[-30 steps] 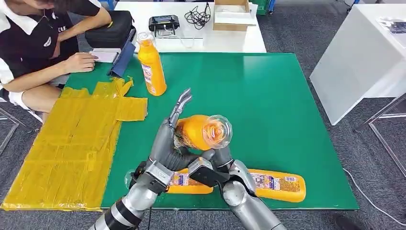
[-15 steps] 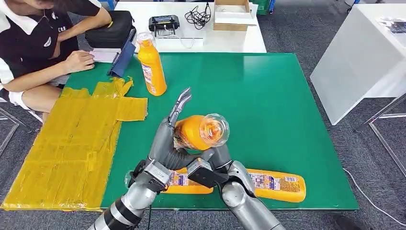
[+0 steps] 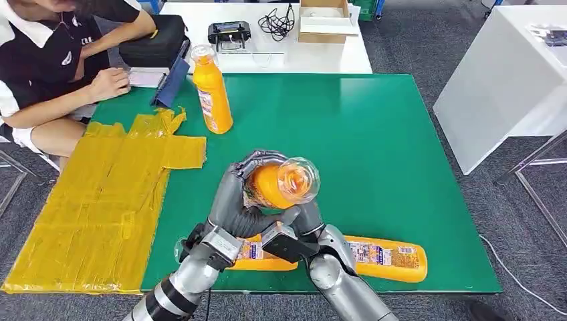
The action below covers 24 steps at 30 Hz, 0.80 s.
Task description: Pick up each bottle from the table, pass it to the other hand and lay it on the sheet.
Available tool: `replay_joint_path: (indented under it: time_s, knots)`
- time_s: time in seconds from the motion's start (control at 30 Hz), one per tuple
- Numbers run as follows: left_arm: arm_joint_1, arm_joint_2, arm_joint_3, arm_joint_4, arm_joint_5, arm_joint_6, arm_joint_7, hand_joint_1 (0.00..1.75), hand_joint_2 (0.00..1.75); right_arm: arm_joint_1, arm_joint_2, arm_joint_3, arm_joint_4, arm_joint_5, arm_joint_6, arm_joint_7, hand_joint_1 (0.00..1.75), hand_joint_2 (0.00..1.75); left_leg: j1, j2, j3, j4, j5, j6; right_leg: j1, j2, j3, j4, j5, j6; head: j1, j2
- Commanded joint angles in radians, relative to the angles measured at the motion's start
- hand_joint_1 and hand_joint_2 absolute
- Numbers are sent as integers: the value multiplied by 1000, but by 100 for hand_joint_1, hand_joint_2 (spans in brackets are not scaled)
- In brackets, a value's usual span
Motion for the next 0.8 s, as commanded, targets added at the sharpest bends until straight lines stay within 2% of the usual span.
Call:
replay_joint_path:
  time_s: [0.03,0.43,0.47,0.53,0.57,0.67,0.7,0.73,0.8]
  knots:
    - [-56,6,-49,40,-20,-12,17,175,175,-11,-21,48,24,8,-6,-7,175,175,1,-1,4,-1,-1,-1,1,-1,5,-1,-1,-1,0,0]
    - [-47,-6,-89,72,-81,-8,38,173,175,-9,-24,23,-7,17,-29,-4,175,175,0,-1,3,-1,-1,-1,0,-1,3,-1,-1,0,0,0]
    - [-47,-8,-91,75,-88,-3,39,138,175,-9,-25,24,-7,20,-32,-3,175,175,1,-1,4,-1,-1,-1,1,-1,5,-1,-1,-1,0,0]
    - [-47,-8,-91,75,-88,-3,39,138,175,-9,-25,24,-7,20,-32,-3,175,175,0,-1,4,-1,-1,-1,0,-1,5,-1,-1,-1,0,0]
    - [-47,-11,-93,79,-95,4,41,2,175,-8,-25,24,-5,23,-37,-2,175,175,1,-1,6,-1,-2,-1,1,0,7,-2,-2,-1,0,0]
    - [-38,-17,-90,88,-138,42,55,0,175,-12,-29,36,-18,25,-29,-8,175,175,0,-1,3,-1,0,-1,0,-1,4,-1,-1,0,0,0]
    - [-31,-15,-88,83,-143,46,56,0,175,-12,-31,40,-62,27,-11,31,175,175,1,-1,5,-1,-2,-1,1,0,6,-2,-1,-1,0,0]
    - [-31,-13,-92,82,-145,41,50,0,175,-15,-54,70,-129,26,16,-12,175,175,0,0,3,0,-1,-1,0,0,3,-1,-1,0,0,0]
    - [-34,-17,-91,89,-144,43,50,0,175,0,-77,72,-183,13,43,11,175,175,1,0,5,0,-2,-1,1,0,6,-1,-2,-1,0,0]
